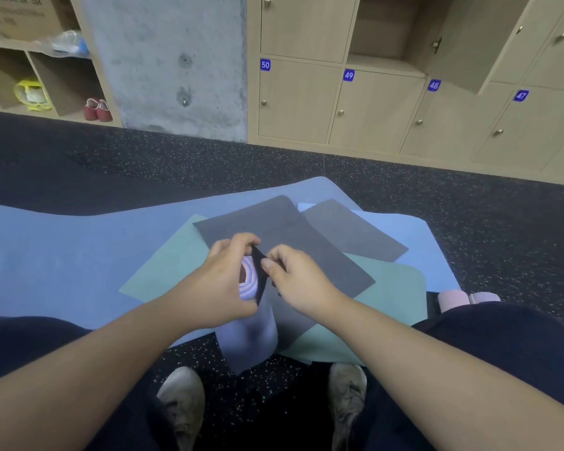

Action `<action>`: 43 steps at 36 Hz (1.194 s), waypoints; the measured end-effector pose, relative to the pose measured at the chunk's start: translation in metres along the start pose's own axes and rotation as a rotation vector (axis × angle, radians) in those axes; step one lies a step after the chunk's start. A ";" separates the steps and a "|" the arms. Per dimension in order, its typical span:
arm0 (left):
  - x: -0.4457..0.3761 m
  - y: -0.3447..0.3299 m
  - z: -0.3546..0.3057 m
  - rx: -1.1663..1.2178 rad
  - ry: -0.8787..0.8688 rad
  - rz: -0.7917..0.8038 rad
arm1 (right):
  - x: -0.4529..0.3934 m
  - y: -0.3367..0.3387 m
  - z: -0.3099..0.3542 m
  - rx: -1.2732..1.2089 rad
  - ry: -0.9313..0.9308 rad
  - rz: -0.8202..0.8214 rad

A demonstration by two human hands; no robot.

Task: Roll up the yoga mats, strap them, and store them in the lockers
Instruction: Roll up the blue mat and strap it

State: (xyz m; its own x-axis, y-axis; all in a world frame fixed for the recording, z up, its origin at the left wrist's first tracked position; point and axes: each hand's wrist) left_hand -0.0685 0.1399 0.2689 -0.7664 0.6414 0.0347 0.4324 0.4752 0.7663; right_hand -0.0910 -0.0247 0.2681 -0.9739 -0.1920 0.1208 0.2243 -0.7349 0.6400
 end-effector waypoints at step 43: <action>-0.013 -0.031 0.027 0.337 0.045 -0.537 | -0.015 -0.024 -0.033 -0.250 0.111 -0.028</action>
State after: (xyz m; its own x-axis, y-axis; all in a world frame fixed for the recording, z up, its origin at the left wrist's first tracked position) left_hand -0.0591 0.1338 0.2272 -0.9339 0.2385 -0.2663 0.1021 0.8918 0.4407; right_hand -0.0808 -0.0259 0.2263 -0.9731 -0.2298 0.0131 0.2127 -0.8761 0.4326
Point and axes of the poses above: each hand's wrist, its own x-axis away from the middle knuckle, its own y-axis out of the back of the hand, z = x × y, and after that the axes turned 10 degrees about z, right-handed
